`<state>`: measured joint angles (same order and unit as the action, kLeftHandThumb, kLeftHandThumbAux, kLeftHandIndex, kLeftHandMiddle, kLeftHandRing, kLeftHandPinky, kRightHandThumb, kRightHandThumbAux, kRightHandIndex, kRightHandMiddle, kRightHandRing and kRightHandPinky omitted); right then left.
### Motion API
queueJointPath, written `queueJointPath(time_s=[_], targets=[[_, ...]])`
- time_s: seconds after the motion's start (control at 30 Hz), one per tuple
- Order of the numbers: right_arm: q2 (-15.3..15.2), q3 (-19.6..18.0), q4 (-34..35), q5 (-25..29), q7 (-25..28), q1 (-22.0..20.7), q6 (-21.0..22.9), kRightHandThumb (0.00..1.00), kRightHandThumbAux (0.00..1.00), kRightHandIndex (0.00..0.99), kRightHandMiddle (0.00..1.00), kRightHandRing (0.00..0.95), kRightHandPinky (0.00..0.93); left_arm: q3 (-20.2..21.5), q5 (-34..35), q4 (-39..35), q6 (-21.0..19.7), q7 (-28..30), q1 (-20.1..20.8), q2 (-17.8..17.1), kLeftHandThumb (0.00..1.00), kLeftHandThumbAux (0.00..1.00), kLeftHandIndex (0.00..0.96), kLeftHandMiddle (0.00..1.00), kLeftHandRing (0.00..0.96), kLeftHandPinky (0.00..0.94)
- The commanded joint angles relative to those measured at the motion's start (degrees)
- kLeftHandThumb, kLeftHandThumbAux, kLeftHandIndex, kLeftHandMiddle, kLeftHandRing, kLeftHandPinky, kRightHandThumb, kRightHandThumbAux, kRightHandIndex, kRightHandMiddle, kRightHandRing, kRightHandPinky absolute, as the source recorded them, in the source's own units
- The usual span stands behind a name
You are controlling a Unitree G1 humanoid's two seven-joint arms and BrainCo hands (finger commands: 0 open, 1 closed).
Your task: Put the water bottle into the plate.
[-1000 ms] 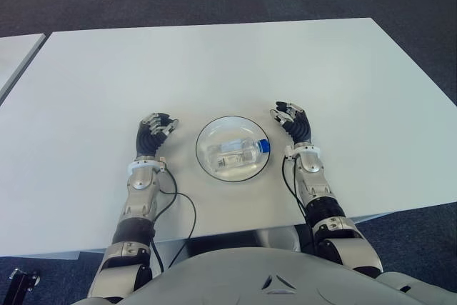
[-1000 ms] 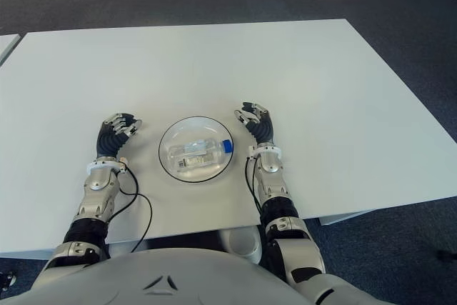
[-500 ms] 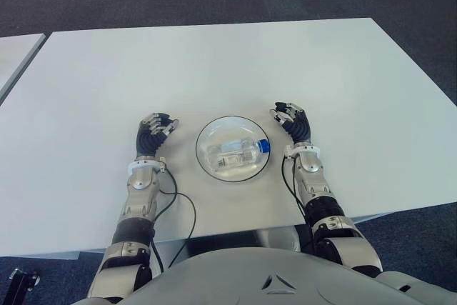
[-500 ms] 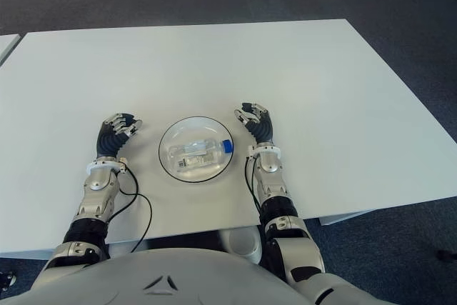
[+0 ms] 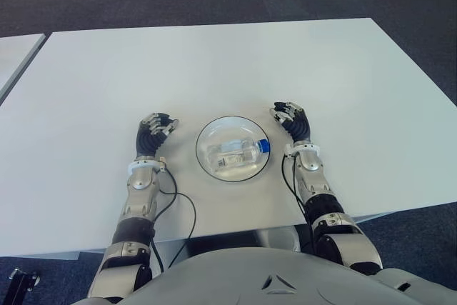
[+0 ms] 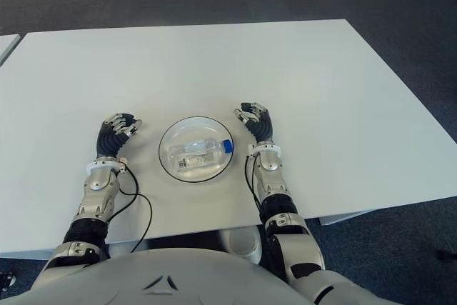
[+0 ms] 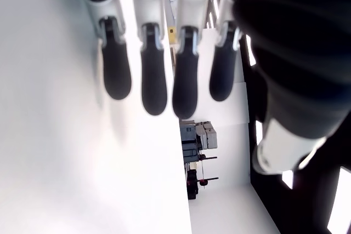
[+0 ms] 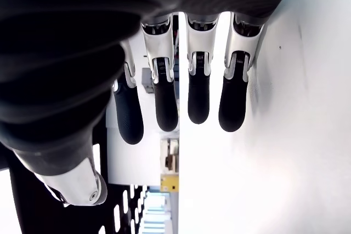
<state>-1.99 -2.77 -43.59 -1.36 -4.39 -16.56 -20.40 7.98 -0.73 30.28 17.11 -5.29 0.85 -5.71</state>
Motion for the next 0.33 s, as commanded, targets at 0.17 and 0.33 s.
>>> queueJointPath(time_s=[0.17,0.33], targets=[[0.5,-0.6,-4.7,0.2,-0.1,1.9,2.8,0.705,0.731,0.435,0.68,0.663,0.639,-0.4,0.1,2.7,-5.5,0.3,-3.4,0.8,0.704,0.718,0.428,0.478,0.473,0.468],[0.5,-0.7,-5.2,0.1,-0.2,1.8,2.5,0.707,0.731,0.434,0.673,0.658,0.641,-0.4,0.1,2.6,-5.6,0.3,-3.5,0.8,0.704,0.718,0.428,0.481,0.477,0.472]])
